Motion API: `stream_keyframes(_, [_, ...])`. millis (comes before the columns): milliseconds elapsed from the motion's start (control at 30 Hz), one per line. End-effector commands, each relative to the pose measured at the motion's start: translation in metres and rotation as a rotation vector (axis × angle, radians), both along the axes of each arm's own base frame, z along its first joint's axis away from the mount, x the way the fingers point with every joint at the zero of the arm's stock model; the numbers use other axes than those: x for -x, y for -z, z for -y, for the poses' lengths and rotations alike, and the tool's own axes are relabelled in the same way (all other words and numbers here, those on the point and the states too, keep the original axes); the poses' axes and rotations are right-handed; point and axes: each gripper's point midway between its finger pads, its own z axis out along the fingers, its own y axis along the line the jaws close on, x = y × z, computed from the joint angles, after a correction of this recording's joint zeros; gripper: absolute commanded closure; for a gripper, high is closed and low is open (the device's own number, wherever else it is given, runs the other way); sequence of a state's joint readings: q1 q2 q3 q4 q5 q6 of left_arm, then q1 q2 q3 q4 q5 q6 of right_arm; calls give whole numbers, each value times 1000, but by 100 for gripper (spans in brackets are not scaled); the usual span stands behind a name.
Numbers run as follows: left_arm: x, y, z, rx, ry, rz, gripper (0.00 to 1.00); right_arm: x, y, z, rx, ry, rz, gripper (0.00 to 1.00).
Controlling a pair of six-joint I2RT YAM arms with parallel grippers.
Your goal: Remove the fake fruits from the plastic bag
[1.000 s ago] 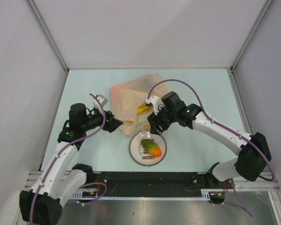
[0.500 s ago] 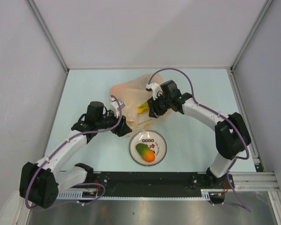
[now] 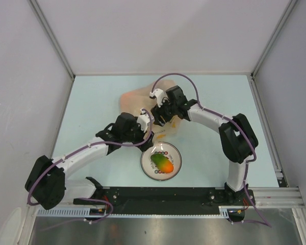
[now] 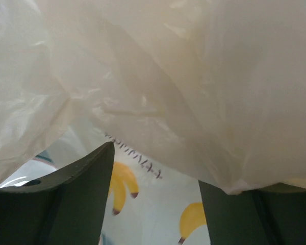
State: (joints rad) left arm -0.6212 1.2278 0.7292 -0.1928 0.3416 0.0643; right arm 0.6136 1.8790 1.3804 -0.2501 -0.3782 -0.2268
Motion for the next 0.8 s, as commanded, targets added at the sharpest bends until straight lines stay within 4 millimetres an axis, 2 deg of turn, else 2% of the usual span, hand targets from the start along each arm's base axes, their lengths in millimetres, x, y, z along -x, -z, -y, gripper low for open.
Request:
stream_keyframes(0, [-56,-11,-38,-178,-265,218,21,-39,-14,-12,9,-64,183,28])
stream_keyframes(33, [-59,-12,-42,-200,-264,237,28,-40,-14,-15,12,-84,197,25])
stream_keyframes(67, [-62,-16,-43,-207,-270,252,51,-43,-8,-16,31,-116,221,20])
stream_keyframes(133, [-68,-21,-47,-189,-292,253,100,-53,-12,-20,44,-124,268,17])
stream_keyframes(267, [-67,-43,-30,-78,-241,221,100,-69,-5,-27,81,-184,349,9])
stream_keyframes(300, [-67,-45,-28,-64,-245,210,100,-71,13,-30,101,-205,326,9])
stream_keyframes(333, [-69,-49,-27,-60,-249,213,100,-76,10,-32,107,-211,321,8])
stream_keyframes(367, [-72,-56,-26,-49,-257,223,100,-78,14,-35,113,-222,306,8])
stream_keyframes(400, [-74,-56,-26,-53,-260,219,100,-79,29,-35,130,-236,276,8])
stream_keyframes(433, [-77,-58,-28,-55,-268,222,100,-81,29,-36,136,-240,269,9])
stream_keyframes(567, [-91,-66,-34,-61,-302,234,100,-79,36,-39,147,-287,268,20])
stream_keyframes(700, [-101,-68,-43,-41,-333,217,100,-63,44,-35,155,-348,212,34])
stream_keyframes(733, [-102,-68,-44,-37,-340,211,100,-61,44,-33,155,-354,206,45])
stream_keyframes(767, [-104,-68,-45,-34,-345,212,100,-58,47,-31,154,-356,192,51])
